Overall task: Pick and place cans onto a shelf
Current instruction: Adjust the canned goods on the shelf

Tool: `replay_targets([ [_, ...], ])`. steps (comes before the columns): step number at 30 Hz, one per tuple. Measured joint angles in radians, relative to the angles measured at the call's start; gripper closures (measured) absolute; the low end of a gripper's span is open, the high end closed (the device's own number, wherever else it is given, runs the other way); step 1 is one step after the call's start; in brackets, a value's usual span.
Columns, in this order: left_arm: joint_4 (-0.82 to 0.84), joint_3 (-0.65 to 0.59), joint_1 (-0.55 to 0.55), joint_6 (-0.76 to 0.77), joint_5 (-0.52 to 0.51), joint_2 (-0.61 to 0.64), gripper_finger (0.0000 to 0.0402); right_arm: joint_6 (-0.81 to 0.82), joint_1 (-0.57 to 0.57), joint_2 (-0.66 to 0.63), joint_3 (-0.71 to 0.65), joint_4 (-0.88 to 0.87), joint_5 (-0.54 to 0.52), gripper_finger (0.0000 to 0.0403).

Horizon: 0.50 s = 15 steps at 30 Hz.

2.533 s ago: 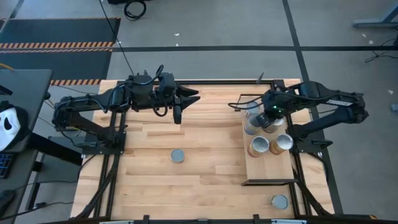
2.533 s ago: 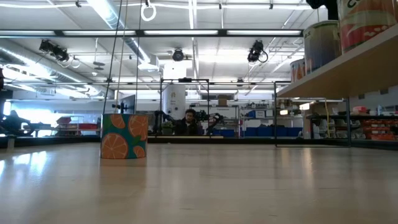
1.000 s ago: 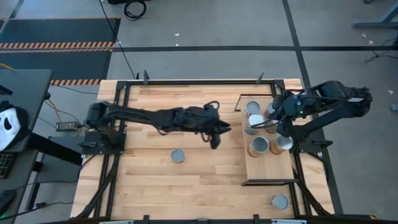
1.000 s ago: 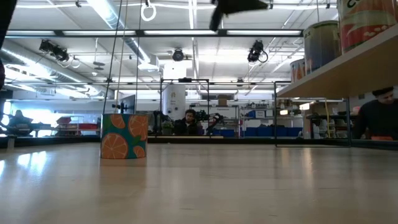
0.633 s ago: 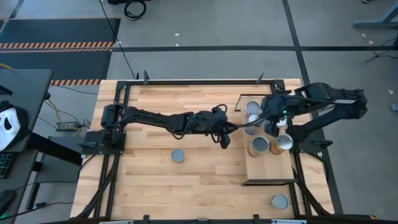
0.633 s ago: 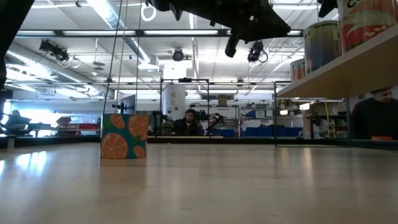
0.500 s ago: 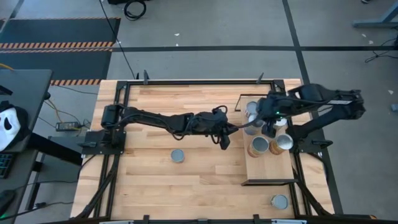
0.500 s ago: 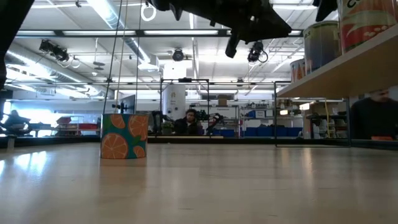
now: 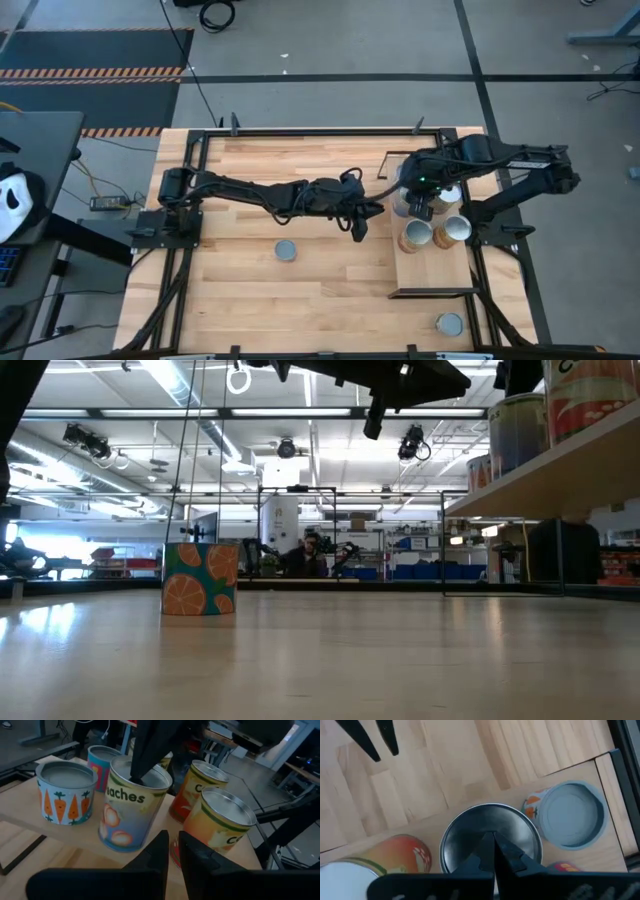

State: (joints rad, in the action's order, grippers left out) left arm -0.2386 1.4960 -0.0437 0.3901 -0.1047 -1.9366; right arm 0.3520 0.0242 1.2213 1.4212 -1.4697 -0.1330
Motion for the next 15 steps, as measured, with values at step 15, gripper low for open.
replay_targets([
  [15,-0.018,0.003,0.002,0.000,-0.002,0.001,0.0354,0.038,-0.001,-0.015,-0.002,-0.027,0.024,0.0402],
])
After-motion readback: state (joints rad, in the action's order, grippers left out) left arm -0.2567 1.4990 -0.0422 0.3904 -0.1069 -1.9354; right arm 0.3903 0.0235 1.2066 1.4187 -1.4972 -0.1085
